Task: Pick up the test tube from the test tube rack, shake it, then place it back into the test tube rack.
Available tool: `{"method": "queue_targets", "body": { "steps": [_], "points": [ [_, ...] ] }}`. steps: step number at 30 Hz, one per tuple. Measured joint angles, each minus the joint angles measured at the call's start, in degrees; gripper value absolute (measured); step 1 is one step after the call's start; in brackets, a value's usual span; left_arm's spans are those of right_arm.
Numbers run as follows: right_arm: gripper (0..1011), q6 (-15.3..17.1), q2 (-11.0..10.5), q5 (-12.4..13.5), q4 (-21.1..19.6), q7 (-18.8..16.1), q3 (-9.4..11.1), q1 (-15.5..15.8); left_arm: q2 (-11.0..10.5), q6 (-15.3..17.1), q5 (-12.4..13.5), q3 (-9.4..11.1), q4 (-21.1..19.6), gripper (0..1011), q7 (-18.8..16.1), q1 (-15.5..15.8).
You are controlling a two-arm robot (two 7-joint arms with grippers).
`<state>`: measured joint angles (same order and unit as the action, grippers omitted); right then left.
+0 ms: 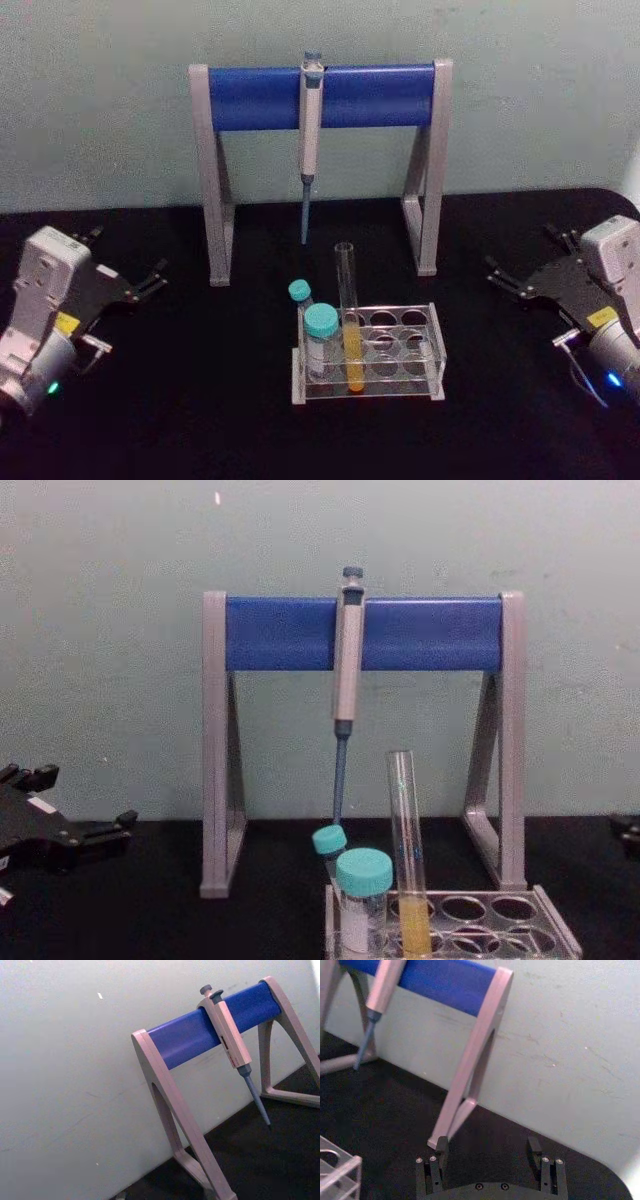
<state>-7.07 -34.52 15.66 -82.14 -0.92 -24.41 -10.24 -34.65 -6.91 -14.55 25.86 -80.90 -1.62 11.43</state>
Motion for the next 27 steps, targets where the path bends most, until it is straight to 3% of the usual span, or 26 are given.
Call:
{"method": "queue_targets", "body": {
  "steps": [4, 14, 20, 27],
  "points": [
    [1000, -0.23, -0.50, 1.80, -1.99, -2.25, 1.09, 1.40, 0.00, 0.00, 0.00, 0.00, 0.00, 1001, 0.00, 0.00],
    [1000, 0.10, -2.75, 9.39, -7.45, -13.37, 2.90, 4.32, 0.00, 0.00, 0.00, 0.00, 0.00, 1001, 0.00, 0.00],
    [1000, 3.23, -4.14, 15.78, -10.15, -22.43, 3.54, 5.20, 0.00, 0.00, 0.00, 0.00, 0.00, 1001, 0.00, 0.00],
    [1000, 8.00, -4.87, 21.03, -10.83, -30.22, 3.60, 4.75, 0.00, 0.00, 0.00, 0.00, 0.00, 1001, 0.00, 0.00]
  ]
}}
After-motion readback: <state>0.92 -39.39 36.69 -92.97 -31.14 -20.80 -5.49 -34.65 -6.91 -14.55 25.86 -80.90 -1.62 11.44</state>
